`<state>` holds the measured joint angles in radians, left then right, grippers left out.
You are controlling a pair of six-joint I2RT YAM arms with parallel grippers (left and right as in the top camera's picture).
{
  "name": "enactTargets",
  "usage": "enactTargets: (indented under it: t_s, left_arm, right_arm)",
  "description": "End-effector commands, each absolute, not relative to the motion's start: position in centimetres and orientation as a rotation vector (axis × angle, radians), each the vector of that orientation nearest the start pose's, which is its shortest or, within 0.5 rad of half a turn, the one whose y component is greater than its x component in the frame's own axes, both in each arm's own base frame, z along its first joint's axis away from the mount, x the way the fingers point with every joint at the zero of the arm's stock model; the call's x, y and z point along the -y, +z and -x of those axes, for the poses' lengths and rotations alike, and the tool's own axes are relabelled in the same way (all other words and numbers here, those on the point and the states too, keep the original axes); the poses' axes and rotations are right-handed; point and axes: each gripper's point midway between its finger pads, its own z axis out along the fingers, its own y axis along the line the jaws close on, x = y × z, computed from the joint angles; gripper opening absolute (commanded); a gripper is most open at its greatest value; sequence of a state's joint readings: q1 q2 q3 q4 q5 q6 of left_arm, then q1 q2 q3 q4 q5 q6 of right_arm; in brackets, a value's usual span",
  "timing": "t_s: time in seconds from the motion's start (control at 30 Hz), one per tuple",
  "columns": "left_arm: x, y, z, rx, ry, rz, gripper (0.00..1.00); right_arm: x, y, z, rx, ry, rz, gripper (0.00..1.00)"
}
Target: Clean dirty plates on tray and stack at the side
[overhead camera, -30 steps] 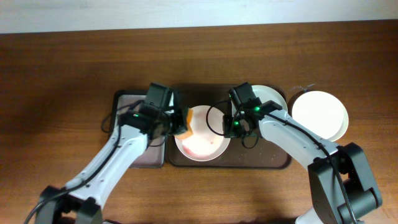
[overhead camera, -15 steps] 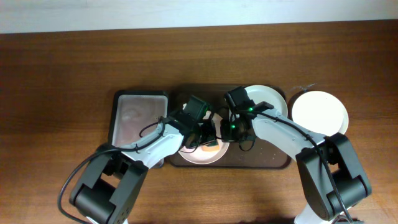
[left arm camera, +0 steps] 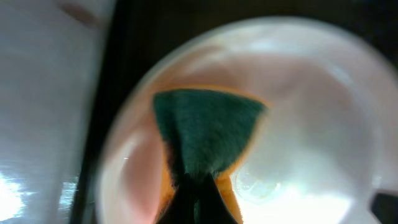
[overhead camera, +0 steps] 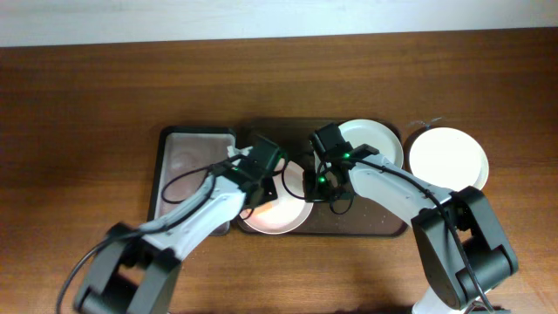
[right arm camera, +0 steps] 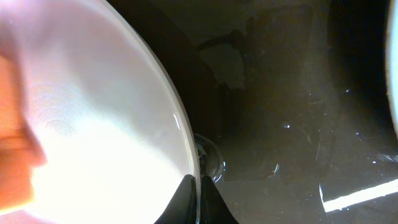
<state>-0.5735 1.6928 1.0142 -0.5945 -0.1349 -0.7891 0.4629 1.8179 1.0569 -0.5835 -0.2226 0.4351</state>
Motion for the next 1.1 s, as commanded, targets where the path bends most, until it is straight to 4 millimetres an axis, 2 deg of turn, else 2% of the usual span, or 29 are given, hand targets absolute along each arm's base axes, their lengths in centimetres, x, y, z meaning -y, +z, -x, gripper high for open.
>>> enactTargets:
  t_s: [0.0,0.07,0.13,0.2,0.27,0.4,0.47,0.5,0.6,0.63,0.67,0.73,0.77,0.87,0.93,0.97,1.03,1.07]
  left_arm:
    - [15.6,7.7,-32.4,-2.683,-0.12,0.209,0.0]
    - [14.3,9.7,-33.1,-2.636,-0.093,0.055,0.0]
    - [12.5,10.8,-33.8,-2.605,-0.048,-0.042,0.0]
    - [9.8,10.7,-34.5,-2.61,0.025,-0.1,0.0]
    - [8.3,10.3,-34.8,-2.628,0.04,-0.17,0.0]
    - [5.4,7.5,-35.5,-2.706,0.097,-0.183,0.0]
    - [5.0,5.6,-35.9,-2.737,0.106,-0.231,0.0]
    - [5.1,3.8,-36.3,-2.761,0.099,-0.286,0.0]
    - [5.1,1.2,-36.1,-2.817,0.108,-0.309,0.0]
    - [5.0,0.2,-35.8,-2.845,0.114,-0.314,0.12]
    - [5.0,-0.4,-35.6,-2.861,0.115,-0.317,0.51]
    - [5.0,-0.5,-35.6,-2.862,0.12,-0.316,0.71]
    - [5.0,-0.4,-35.8,-2.854,0.119,-0.315,0.75]
    - [5.2,-0.2,-36.7,-2.818,0.113,-0.307,0.76]
    - [5.4,0.0,-37.4,-2.79,0.098,-0.273,0.7]
    - [5.5,0.1,-37.6,-2.784,0.084,-0.251,0.63]
    - [5.6,0.1,-37.8,-2.777,0.074,-0.217,0.36]
    - [5.6,0.1,-37.8,-2.777,0.074,-0.217,0.26]
  right_arm:
    - [-18.9,0.9,-30.7,-2.993,0.41,0.083,0.04]
    - [-19.0,1.9,-31.0,-2.96,0.42,0.104,0.04]
    - [-18.5,3.4,-31.6,-2.906,0.388,0.122,0.04]
    - [-16.9,5.9,-32.5,-2.818,0.267,0.137,0.04]
    - [-15.2,8.3,-33.3,-2.72,0.129,0.197,0.04]
    - [-11.8,13.0,-34.6,-2.537,-0.131,0.272,0.04]
    - [-10.1,14.8,-35.0,-2.467,-0.253,0.274,0.04]
    - [-9.4,15.9,-35.2,-2.425,-0.325,0.294,0.04]
    - [-9.7,16.6,-35.1,-2.382,-0.4,0.375,0.04]
    - [-9.7,17.0,-35.1,-2.352,-0.466,0.391,0.04]
    - [-9.6,17.6,-35.1,-2.317,-0.532,0.39,0.04]
    - [-10.0,18.3,-35.0,-2.275,-0.581,0.403,0.04]
    - [-10.7,18.5,-34.9,-2.26,-0.574,0.42,0.04]
    - [-11.8,18.7,-34.9,-2.239,-0.548,0.437,0.04]
    - [-12.1,18.9,-35.1,-2.227,-0.538,0.433,0.04]
    - [-12.1,19.1,-35.1,-2.223,-0.534,0.429,0.04]
    - [-12.2,20.0,-35.4,-2.206,-0.53,0.411,0.04]
    - [-12.3,20.3,-35.5,-2.201,-0.525,0.406,0.04]
